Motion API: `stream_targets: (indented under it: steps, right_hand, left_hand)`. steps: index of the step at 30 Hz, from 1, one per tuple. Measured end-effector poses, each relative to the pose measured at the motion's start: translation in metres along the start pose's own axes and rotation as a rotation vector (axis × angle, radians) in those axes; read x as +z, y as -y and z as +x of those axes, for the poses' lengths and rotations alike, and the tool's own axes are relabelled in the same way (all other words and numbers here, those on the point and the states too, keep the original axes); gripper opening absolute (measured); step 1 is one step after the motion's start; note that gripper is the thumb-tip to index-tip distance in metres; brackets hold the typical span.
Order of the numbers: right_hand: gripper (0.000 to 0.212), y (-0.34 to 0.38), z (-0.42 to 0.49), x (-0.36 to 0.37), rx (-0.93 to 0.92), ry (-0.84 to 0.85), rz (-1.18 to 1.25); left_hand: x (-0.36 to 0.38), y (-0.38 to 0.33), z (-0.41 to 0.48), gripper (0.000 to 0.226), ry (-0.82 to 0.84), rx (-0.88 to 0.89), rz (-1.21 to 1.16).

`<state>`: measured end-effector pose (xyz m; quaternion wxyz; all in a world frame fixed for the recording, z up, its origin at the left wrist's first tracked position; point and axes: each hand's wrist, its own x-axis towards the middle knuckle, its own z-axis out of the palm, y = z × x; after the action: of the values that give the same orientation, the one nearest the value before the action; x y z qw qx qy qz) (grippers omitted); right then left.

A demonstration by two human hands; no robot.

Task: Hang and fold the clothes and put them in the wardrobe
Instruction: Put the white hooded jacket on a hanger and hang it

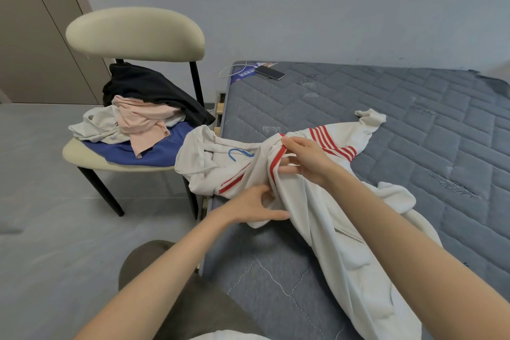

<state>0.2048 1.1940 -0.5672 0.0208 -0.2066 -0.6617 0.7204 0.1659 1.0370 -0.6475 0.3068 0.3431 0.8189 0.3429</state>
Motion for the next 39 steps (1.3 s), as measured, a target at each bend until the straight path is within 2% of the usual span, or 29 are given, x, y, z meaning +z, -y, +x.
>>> stream_targets:
  steps: [5, 8, 10, 14, 16, 18, 20, 21, 22, 26, 29, 31, 33, 35, 37, 39]
  right_hand:
    - [0.020, 0.001, 0.001, -0.006, 0.006, -0.074, 0.144]
    - [0.017, -0.006, 0.002, -0.019, -0.005, -0.137, 0.147]
    - [0.017, -0.015, 0.000, -0.026, -0.037, -0.160, 0.070]
    - [0.015, -0.026, -0.008, -0.024, -0.165, -0.277, -0.180]
    - [0.009, -0.024, -0.014, -0.021, -0.204, -0.189, -0.252]
    - [0.011, -0.019, -0.023, -0.015, -0.165, 0.049, -0.302]
    - [0.018, -0.015, -0.031, -0.005, -0.052, 0.308, -0.382]
    - [0.020, -0.015, -0.033, 0.002, -0.035, 0.379, -0.448]
    - [0.019, -0.016, -0.032, 0.009, -0.067, 0.382, -0.515]
    - [0.009, -0.014, -0.020, 0.035, -0.294, 0.118, -0.702]
    - [0.013, -0.019, -0.005, 0.060, -0.283, 0.096, -0.718]
    - [0.018, -0.026, 0.005, 0.077, -0.230, 0.118, -0.771]
    - [0.022, -0.038, 0.014, 0.087, -0.173, 0.119, -0.839]
    - [0.025, -0.050, 0.020, 0.085, -0.121, 0.081, -0.906]
    - [0.029, -0.062, 0.023, 0.075, -0.078, 0.036, -0.950]
    - [0.031, -0.070, 0.024, 0.063, -0.055, 0.004, -0.965]
  left_hand:
    - [0.019, -0.010, 0.010, 0.028, -0.192, 0.060, -0.085]
    - [0.012, -0.012, 0.001, 0.024, -0.204, 0.134, -0.090]
    - [0.002, -0.018, -0.002, 0.026, -0.282, 0.166, -0.123]
    - [-0.038, -0.040, -0.001, 0.030, -0.393, 0.133, -0.426]
    - [-0.059, -0.046, -0.003, 0.029, -0.440, 0.100, -0.495]
    - [-0.078, -0.050, -0.008, 0.024, -0.529, 0.085, -0.512]
    - [-0.096, -0.051, -0.016, 0.026, -0.607, 0.107, -0.439]
    - [-0.105, -0.050, -0.022, 0.027, -0.612, 0.115, -0.385]
    - [-0.115, -0.050, -0.029, 0.027, -0.595, 0.119, -0.335]
    - [-0.144, -0.037, -0.068, 0.023, -0.487, 0.101, -0.158]
    - [-0.151, -0.012, -0.098, 0.023, -0.482, -0.007, 0.145]
    - [-0.149, 0.011, -0.118, 0.030, -0.346, -0.193, 0.302]
    - [-0.140, 0.035, -0.133, 0.040, -0.055, -0.426, 0.306]
    - [-0.127, 0.054, -0.141, 0.048, 0.175, -0.603, 0.209]
    - [-0.114, 0.069, -0.142, 0.053, 0.253, -0.679, 0.150]
    - [-0.105, 0.078, -0.132, 0.051, 0.198, -0.672, 0.183]
